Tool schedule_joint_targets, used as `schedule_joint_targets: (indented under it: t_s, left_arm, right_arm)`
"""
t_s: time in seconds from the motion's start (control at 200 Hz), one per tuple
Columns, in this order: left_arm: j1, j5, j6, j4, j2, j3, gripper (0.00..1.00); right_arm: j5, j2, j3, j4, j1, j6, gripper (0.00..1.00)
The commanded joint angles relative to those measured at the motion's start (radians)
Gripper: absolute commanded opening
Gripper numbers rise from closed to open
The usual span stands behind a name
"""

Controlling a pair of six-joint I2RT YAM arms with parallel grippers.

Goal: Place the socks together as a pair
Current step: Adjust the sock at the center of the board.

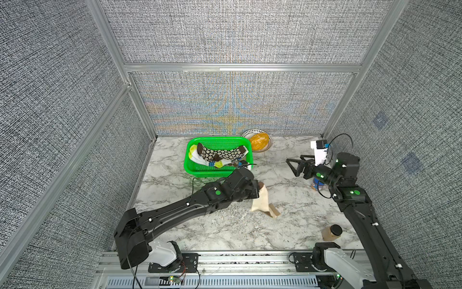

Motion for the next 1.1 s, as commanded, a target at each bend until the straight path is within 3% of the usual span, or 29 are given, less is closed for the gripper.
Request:
schedule_joint_targets:
  t_s: [0.0, 0.08, 0.28, 0.575, 0.761, 0.906, 1.096]
  left_arm:
    - [0.018, -0.082, -0.068, 0.108, -0.064, -0.082, 0.00]
    - [0.013, 0.003, -0.004, 0.143, -0.078, -0.063, 0.00]
    - [-0.102, 0.005, 0.006, 0.101, -0.069, 0.056, 0.00]
    - [-0.259, -0.047, -0.063, 0.130, 0.067, 0.211, 0.00]
    - [-0.247, -0.247, -0.114, 0.154, 0.045, 0.119, 0.00]
    - [-0.151, -0.269, -0.162, 0.119, 0.026, 0.031, 0.00]
    - [-0.026, -0.294, -0.235, 0.062, -0.024, -0.128, 0.00]
  right_arm:
    - [-0.016, 0.010, -0.023, 0.036, 0.068, 0.004, 0.98]
    - [0.032, 0.011, -0.038, 0.047, 0.105, 0.001, 0.98]
    - [0.109, 0.006, -0.015, 0.021, 0.087, 0.003, 0.98]
    - [0.134, -0.026, 0.071, -0.029, -0.073, 0.003, 0.98]
    - [0.079, 0.012, 0.094, -0.047, -0.082, -0.025, 0.98]
    - [0.020, 0.053, 0.051, -0.023, -0.057, -0.024, 0.98]
    - [0.094, 0.108, 0.019, -0.024, 0.103, -0.036, 0.98]
